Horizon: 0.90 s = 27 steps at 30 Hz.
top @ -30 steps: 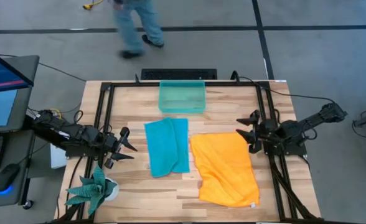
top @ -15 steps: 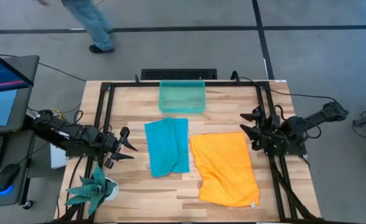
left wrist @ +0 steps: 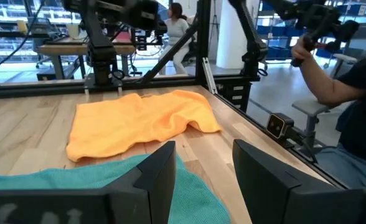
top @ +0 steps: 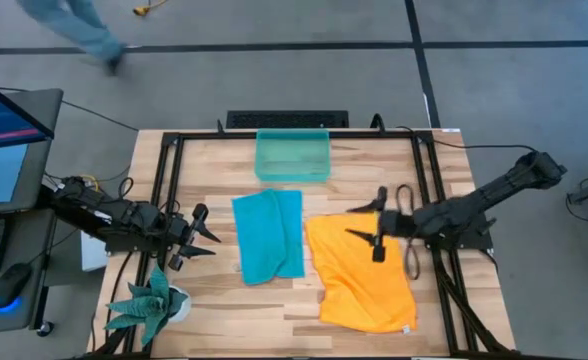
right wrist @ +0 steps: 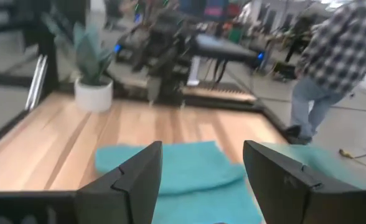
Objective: Roll microfiber towels into tight, uniform cylinder then place into a basket
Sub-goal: Roll the blue microfiber cloth
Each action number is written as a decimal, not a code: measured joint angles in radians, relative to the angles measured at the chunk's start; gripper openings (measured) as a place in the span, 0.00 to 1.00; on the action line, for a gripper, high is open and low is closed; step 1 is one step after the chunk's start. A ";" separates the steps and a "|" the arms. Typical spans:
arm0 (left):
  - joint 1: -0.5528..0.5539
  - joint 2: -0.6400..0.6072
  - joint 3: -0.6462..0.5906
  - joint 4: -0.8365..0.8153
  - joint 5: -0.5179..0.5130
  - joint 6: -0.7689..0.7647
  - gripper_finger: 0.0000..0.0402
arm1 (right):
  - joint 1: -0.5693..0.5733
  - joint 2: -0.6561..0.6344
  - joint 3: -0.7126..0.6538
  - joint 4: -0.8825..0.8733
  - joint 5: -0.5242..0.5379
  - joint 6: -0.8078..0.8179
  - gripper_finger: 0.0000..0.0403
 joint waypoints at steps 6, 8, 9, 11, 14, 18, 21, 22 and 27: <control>0.000 0.000 0.000 0.000 0.000 -0.001 0.38 | 0.058 0.203 0.111 -0.011 0.000 0.000 0.62; 0.000 0.000 0.000 0.000 0.000 -0.001 0.38 | 0.075 0.265 0.150 -0.017 0.000 0.000 0.62; 0.000 0.000 0.000 0.000 0.000 -0.001 0.38 | 0.082 0.293 0.171 -0.026 0.000 0.000 0.62; 0.000 0.000 0.000 0.000 0.000 -0.002 0.38 | 0.095 0.346 0.216 -0.073 0.001 0.000 0.62; 0.000 0.000 0.000 0.000 0.000 -0.002 0.38 | 0.105 0.416 0.282 -0.151 0.001 0.005 0.62; 0.000 0.000 0.000 0.000 0.000 -0.003 0.38 | 0.102 0.497 0.358 -0.204 0.001 0.013 0.62; 0.000 0.000 0.000 0.000 0.000 -0.004 0.38 | 0.085 0.556 0.402 -0.210 -0.002 0.011 0.62; 0.000 0.000 0.000 0.000 0.000 -0.004 0.38 | 0.079 0.573 0.410 -0.213 -0.006 0.021 0.62; 0.000 0.000 0.000 0.000 0.000 -0.004 0.38 | 0.045 0.688 0.438 -0.227 -0.098 0.058 0.62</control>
